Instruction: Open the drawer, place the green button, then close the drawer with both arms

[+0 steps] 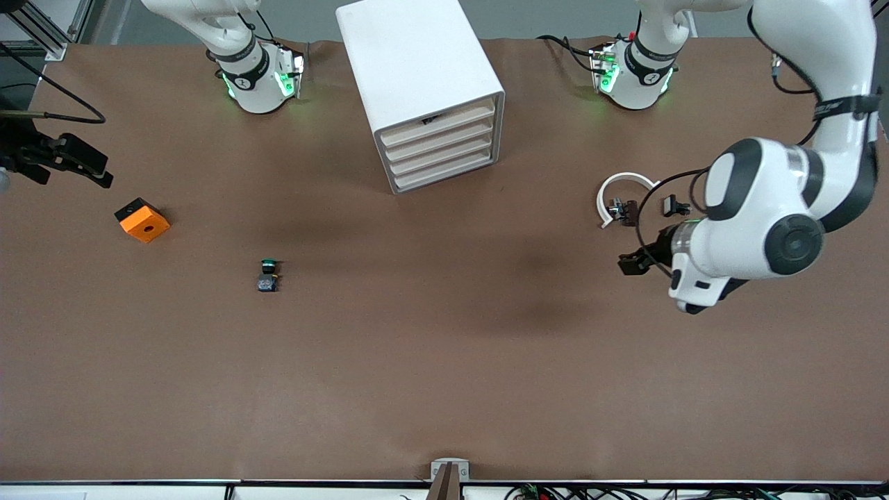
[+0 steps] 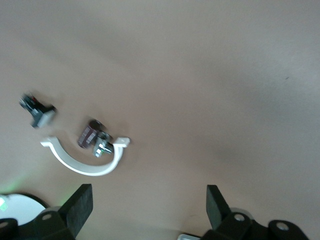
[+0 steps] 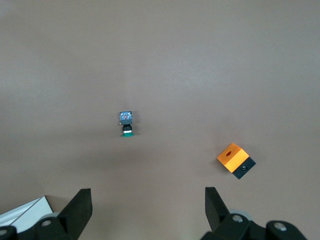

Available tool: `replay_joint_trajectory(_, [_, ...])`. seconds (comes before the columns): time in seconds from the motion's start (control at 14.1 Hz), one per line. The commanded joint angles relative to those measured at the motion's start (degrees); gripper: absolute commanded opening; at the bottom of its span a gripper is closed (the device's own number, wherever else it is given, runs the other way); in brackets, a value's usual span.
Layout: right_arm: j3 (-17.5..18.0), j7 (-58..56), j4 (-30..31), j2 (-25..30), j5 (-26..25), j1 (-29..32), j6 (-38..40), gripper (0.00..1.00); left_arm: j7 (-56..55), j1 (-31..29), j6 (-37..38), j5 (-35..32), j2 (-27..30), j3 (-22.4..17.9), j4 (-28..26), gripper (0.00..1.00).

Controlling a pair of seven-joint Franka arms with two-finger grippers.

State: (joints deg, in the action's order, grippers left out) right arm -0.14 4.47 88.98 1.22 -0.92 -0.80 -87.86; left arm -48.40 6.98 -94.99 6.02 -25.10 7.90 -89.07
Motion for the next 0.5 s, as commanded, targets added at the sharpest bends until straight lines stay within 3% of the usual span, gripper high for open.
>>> replay_joint_trajectory(0.0, [-0.12, 0.37, -0.65, -2.09, -0.75, -1.39, -0.03, 1.0, -10.1, 3.82, -0.99, 1.09, -3.8, -0.17, 1.71, 1.0])
replay_joint_trajectory(0.42, [-0.04, 0.37, -0.39, -7.45, -0.66, -3.85, -2.49, 1.0, -39.18, 12.78, -6.43, 5.38, -12.86, -0.17, 1.79, 1.0])
